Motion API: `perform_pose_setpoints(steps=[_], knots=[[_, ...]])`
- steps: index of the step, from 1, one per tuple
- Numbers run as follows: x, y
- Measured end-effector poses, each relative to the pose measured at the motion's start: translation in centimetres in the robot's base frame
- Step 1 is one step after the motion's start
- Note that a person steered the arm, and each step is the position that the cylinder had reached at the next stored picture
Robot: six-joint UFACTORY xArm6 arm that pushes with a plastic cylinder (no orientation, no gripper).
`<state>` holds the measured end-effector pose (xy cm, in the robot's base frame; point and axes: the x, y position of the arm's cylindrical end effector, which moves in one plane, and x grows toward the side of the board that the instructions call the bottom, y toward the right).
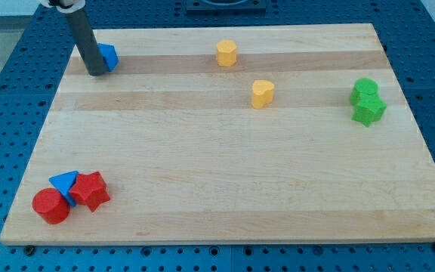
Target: Place the arm towards the bottom right of the yellow heart
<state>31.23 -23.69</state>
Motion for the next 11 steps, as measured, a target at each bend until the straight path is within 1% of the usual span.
perform_pose_setpoints(steps=[2, 3, 4, 6, 7, 8, 9, 10, 11], knots=[[0.8, 0.1], [5.2, 3.5], [7.4, 5.7], [8.1, 6.9], [14.7, 10.8], [18.5, 17.8], [18.0, 24.3], [16.3, 24.8], [13.3, 25.1]])
